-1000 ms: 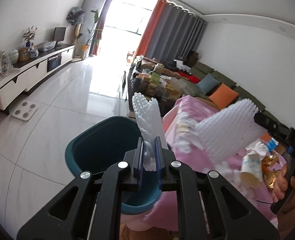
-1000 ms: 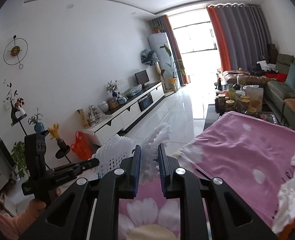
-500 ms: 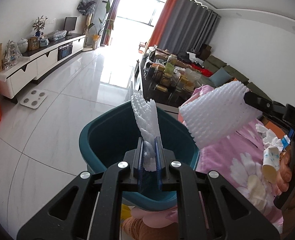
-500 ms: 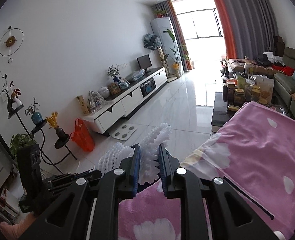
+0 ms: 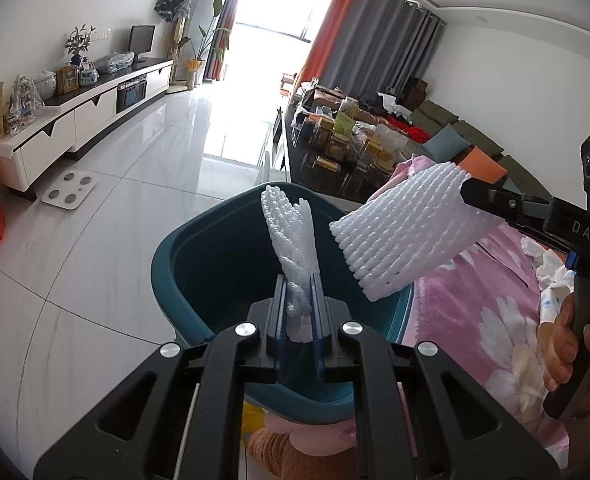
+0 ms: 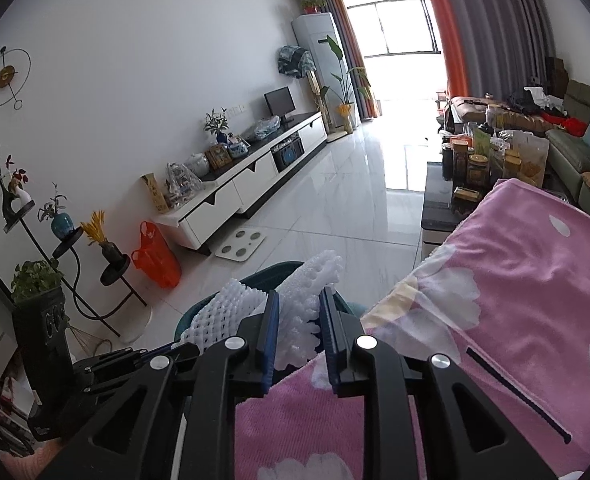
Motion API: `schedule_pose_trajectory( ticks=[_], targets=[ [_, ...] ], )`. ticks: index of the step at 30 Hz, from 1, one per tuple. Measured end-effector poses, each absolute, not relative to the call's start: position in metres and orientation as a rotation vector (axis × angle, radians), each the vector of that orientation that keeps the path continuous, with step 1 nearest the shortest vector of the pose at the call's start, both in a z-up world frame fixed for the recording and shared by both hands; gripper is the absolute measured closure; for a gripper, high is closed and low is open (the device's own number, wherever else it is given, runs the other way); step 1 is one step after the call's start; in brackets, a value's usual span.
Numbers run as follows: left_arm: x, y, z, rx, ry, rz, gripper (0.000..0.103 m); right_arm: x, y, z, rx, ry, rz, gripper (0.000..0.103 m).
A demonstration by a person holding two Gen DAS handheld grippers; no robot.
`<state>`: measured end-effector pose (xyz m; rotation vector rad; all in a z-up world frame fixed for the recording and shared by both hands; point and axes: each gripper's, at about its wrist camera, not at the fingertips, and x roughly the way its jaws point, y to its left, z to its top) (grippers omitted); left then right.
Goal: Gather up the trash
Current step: 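Open both grippers to drop the foam nets into the bin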
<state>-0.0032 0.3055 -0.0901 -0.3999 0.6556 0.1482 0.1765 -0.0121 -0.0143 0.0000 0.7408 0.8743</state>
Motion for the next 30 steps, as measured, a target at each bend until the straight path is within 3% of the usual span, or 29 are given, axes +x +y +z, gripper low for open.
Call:
schedule_pose_trajectory(
  ticks=[12,15,22,30],
  targets=[
    [0.015,0.305,-0.105,-0.395,0.694,0.16,0.091,0.177,0.01,-0.026,-0.025,0.804,0.885,0.078],
    [0.019,0.305,-0.109,-0.407,0.699,0.16,0.081,0.177,0.013,-0.027,-0.027,0.82,0.888,0.069],
    [0.024,0.304,-0.114,-0.417,0.704,0.17,0.076,0.174,0.005,-0.025,-0.011,0.819,0.89,0.065],
    [0.016,0.275,-0.079,-0.344,0.607,0.105,0.056,0.157,-0.03,-0.007,0.015,0.761,0.912,0.054]
  ],
)
